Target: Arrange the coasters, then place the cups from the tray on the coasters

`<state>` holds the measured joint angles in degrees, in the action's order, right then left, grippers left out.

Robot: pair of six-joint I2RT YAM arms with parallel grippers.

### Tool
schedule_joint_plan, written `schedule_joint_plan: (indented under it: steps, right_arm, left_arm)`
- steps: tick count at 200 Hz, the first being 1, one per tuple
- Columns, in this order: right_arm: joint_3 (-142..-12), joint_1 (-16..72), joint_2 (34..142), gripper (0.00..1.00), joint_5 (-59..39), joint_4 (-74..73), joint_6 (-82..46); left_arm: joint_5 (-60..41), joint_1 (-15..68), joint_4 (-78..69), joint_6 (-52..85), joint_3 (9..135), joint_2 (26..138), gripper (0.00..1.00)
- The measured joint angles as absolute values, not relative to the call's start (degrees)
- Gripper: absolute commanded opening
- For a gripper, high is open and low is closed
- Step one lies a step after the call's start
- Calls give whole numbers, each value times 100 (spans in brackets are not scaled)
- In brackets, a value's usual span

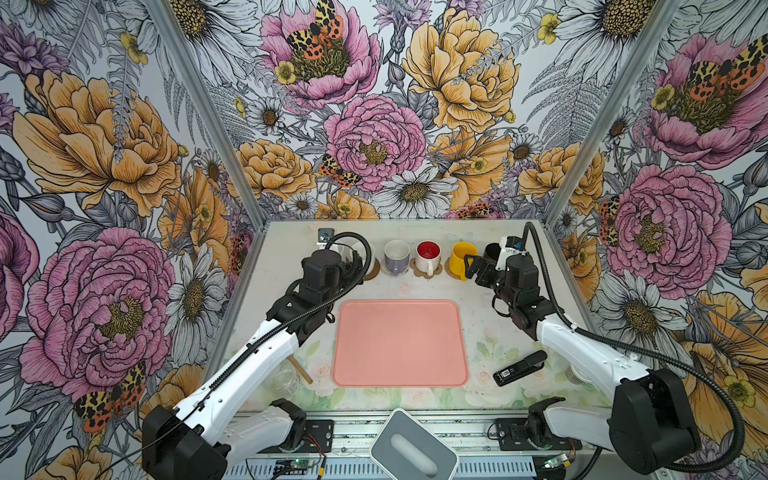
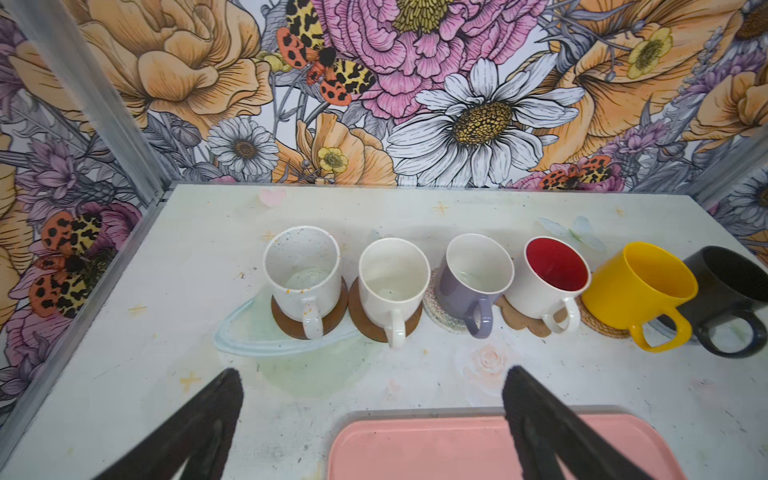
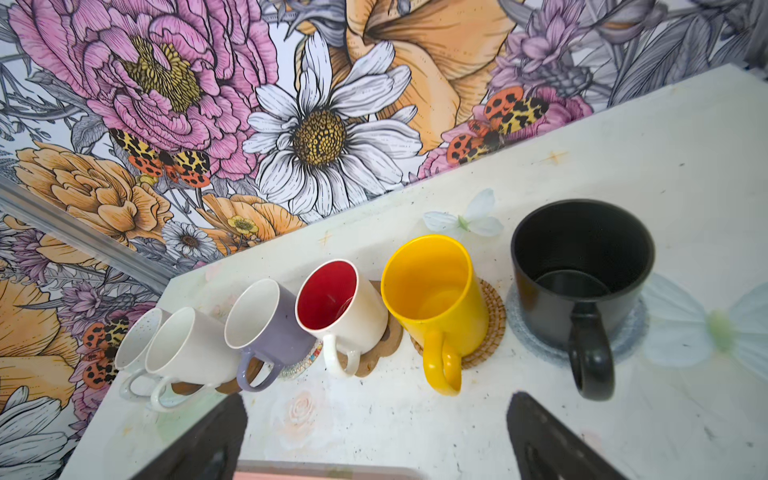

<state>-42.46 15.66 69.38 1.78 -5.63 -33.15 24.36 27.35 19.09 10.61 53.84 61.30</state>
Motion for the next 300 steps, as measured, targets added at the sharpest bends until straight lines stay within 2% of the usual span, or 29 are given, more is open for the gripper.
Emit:
schedule_joint_plan:
  steps: [79,137,188,238,300]
  right_arm:
    - [-3583,1490,5800,100,1374,-274,-2141]
    - [-3291,982,5743,99,1837,-290,-1057]
    - [-2849,154,6755,100,1330,-1063,-801]
    - [-2585,-148,7806,99,760,-2366,-784]
    - [-2521,-427,7935,99,375,-3393,-788]
  left_arm:
    - [2735,1664,961,679,3883,5568,99]
    - [2561,856,-368,344,2689,5566,99]
    - [2139,287,-1656,283,2110,5999,99]
    - [1935,-21,-2943,303,1817,6593,99]
    - [1695,-36,-4421,303,1691,7548,99]
